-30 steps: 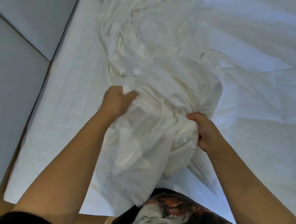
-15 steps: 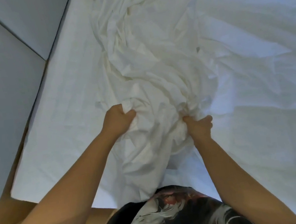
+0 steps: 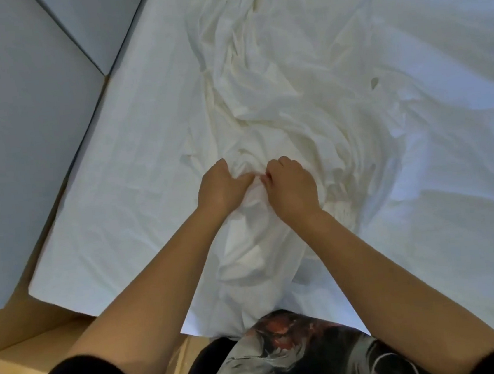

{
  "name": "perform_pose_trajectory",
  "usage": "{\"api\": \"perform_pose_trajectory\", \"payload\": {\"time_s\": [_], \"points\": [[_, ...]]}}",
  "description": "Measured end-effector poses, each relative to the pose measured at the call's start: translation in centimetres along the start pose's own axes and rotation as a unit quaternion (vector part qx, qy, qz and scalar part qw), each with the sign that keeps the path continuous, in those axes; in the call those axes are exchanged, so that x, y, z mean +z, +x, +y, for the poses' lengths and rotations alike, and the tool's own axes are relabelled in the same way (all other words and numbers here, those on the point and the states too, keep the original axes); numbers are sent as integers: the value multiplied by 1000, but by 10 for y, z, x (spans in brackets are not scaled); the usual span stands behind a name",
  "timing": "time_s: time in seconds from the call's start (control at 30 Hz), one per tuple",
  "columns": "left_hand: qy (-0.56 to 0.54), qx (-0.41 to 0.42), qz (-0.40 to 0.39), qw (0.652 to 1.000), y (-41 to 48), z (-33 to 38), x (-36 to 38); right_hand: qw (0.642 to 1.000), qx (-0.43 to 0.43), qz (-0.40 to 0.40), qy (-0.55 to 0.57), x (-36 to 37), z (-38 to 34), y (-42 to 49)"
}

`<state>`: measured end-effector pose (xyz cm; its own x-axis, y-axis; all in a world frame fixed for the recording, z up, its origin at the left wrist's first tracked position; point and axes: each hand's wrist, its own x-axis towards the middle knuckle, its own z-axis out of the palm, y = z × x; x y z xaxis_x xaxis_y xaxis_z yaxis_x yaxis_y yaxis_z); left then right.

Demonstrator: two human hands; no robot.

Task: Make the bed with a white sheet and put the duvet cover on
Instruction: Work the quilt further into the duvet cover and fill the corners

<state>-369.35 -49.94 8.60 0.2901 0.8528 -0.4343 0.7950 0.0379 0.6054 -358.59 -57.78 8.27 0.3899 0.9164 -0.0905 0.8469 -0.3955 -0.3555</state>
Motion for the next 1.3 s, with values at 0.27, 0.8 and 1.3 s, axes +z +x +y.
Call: {"api": "perform_pose_trajectory", "payload": {"time_s": [0.27,0.8,1.3], "points": [[-156,14,-54,986,18,29,-12,979,130,22,153,-17,27,10],[-197,-39,-162,966,23,63,-41,914,245,209,247,-24,45,20],[-152,-129,-151,968,17,-14,-2,995,-79,-19,-64,4,1,6]]}}
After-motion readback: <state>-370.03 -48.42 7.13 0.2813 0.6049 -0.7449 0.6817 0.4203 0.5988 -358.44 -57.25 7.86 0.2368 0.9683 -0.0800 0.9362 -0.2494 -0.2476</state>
